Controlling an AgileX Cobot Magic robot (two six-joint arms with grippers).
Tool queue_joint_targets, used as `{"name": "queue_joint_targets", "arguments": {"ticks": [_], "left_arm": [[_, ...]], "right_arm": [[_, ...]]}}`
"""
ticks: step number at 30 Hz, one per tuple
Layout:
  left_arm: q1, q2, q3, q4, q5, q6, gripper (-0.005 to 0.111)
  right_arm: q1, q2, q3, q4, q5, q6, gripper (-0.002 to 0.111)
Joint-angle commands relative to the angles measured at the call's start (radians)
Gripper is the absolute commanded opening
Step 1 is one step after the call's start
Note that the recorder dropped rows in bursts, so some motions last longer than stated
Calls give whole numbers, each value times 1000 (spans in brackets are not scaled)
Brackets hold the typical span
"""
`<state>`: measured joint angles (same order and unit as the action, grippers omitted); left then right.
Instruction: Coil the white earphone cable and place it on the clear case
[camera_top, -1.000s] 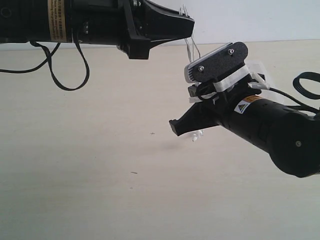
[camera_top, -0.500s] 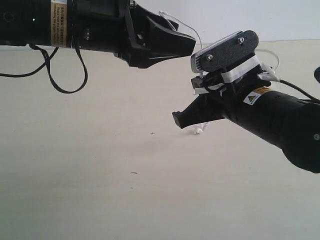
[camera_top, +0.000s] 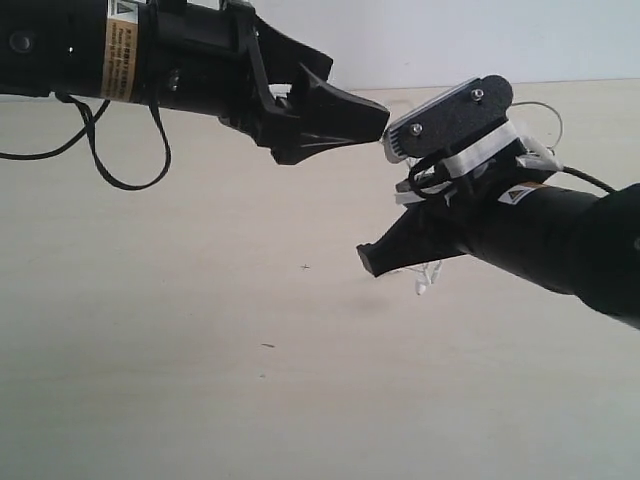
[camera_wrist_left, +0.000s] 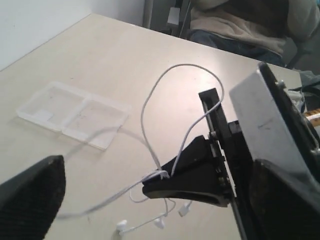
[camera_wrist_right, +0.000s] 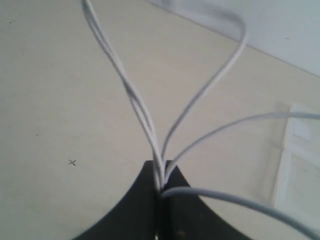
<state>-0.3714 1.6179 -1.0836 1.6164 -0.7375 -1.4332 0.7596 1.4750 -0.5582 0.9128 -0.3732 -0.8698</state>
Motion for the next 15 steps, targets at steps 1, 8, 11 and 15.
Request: {"name": "queue_joint_targets", "arguments": {"ticks": [1, 8, 11, 15], "left_arm": [[1, -41, -9, -14, 90, 18, 96], [3, -120, -9, 14, 212, 18, 86], [3, -150, -9, 18, 246, 18, 75], [3, -171, -9, 25, 267, 20, 59]], "right_arm": [[-6, -8, -64, 172, 124, -191, 0], [-6, -8, -163, 832, 67, -961, 0], [-6, -16, -170, 832, -49, -978, 0], [-6, -29, -182, 832, -69, -1039, 0]]}}
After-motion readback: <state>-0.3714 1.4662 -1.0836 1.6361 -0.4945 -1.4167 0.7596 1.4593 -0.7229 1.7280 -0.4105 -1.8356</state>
